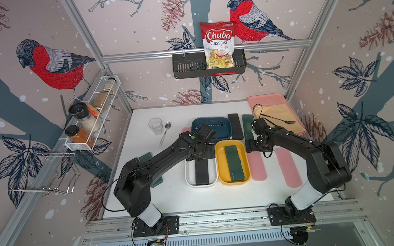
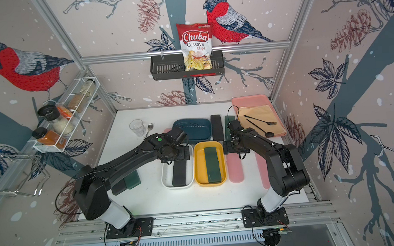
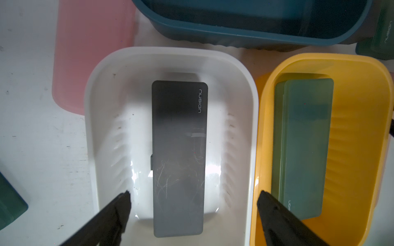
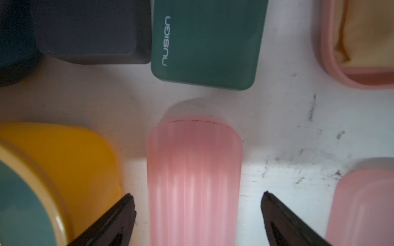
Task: Place the pencil cases by color into the storage box
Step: Pick up the pencil case from the center of the board.
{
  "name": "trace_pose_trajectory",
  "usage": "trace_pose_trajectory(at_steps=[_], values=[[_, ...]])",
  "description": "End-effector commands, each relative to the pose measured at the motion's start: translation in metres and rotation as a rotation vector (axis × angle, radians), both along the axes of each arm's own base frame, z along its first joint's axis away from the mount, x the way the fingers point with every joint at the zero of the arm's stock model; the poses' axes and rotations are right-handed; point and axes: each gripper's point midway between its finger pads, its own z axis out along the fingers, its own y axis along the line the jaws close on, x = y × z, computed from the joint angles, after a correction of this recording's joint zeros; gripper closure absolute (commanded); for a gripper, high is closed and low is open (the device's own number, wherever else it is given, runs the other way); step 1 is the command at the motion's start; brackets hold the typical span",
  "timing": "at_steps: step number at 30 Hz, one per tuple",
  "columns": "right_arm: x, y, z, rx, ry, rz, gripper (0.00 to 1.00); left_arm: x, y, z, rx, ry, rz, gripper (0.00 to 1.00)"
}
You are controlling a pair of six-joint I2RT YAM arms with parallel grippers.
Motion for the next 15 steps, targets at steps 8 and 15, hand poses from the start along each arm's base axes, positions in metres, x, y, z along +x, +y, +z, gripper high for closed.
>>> trace_pose_trajectory(at_steps=[8, 15], values=[[0.002, 0.000, -0.019, 0.002, 0.015, 0.000, 0.05, 0.004, -0.001, 0.004, -0.004, -0.028, 0.005, 0.03], [0.000, 0.000, -0.027, 0.005, 0.029, 0.001, 0.05, 0.005, -0.002, 0.004, -0.007, -0.026, 0.002, 0.03]])
